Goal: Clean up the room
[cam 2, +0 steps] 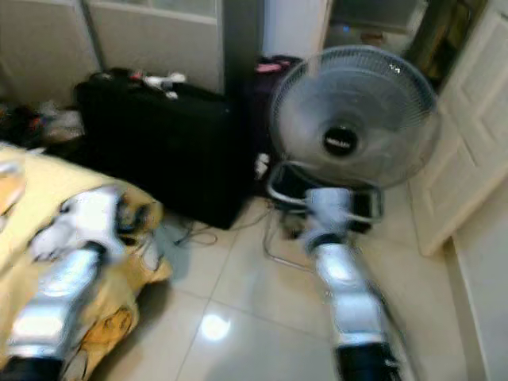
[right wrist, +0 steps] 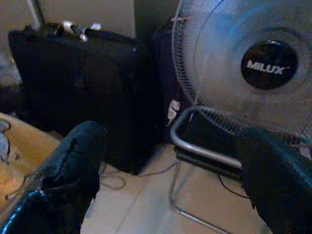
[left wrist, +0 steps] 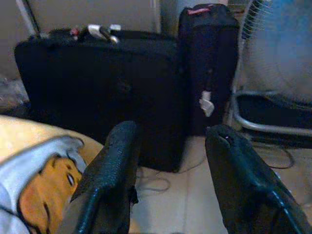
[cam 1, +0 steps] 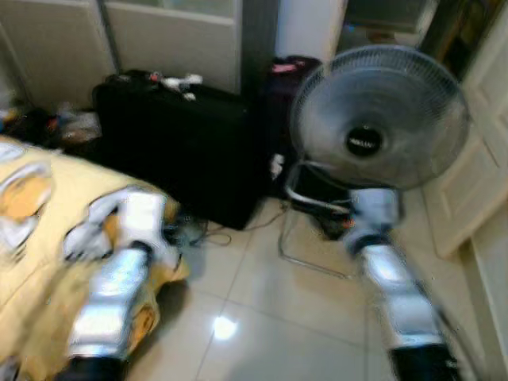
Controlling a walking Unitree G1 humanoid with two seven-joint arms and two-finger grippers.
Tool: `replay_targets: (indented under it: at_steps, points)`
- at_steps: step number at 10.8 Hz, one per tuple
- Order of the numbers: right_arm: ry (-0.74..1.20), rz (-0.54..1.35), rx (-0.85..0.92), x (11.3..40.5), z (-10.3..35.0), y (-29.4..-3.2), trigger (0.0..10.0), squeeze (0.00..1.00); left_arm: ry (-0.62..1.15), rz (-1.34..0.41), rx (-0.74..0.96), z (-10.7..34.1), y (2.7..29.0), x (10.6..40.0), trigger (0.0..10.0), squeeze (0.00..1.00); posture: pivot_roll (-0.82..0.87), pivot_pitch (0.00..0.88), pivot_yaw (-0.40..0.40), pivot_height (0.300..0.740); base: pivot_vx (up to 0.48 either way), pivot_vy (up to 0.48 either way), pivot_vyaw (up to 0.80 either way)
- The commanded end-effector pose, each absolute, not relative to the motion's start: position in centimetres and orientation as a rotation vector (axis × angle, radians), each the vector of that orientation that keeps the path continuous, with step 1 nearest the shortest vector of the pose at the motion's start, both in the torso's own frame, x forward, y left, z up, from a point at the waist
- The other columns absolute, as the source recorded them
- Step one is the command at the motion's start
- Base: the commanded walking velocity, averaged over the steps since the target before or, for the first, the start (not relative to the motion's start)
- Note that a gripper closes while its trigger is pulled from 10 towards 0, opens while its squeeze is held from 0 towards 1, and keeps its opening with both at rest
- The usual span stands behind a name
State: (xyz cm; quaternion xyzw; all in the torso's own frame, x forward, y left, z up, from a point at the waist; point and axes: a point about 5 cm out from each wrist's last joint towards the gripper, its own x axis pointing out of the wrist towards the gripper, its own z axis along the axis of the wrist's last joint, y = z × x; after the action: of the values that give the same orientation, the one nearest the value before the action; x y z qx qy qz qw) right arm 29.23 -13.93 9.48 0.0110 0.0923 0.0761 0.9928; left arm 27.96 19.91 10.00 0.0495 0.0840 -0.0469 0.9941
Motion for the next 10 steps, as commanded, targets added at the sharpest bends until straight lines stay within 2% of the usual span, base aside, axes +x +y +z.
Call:
replay_targets:
  at_steps: [1,2,9,10]
  points:
    - [0.192,0.103,0.005,29.3,9.5,-15.5,10.0,0.0,0.158,-0.114,0.099,10.2,19.1,28.3,10.0,0.3,0.03,0.0,-0.006,0.74,0.334,0.0,-0.8]
    - [0.189,0.106,0.0,29.6,9.5,-15.5,10.0,0.0,0.152,-0.115,0.102,10.4,19.1,28.7,10.0,0.3,0.03,0.0,0.0,0.74,0.334,0.0,-0.8]
    - [0.177,0.116,-0.016,30.1,9.6,-15.2,10.0,0.0,0.142,-0.093,0.118,10.5,19.7,29.4,10.0,0.3,0.03,0.0,0.0,0.74,0.335,0.0,0.0]
    - [0.182,0.124,-0.025,30.1,9.5,-15.0,10.0,0.0,0.141,-0.095,0.121,10.6,19.7,29.5,10.0,0.3,0.03,0.0,0.007,0.74,0.337,0.0,-0.77]
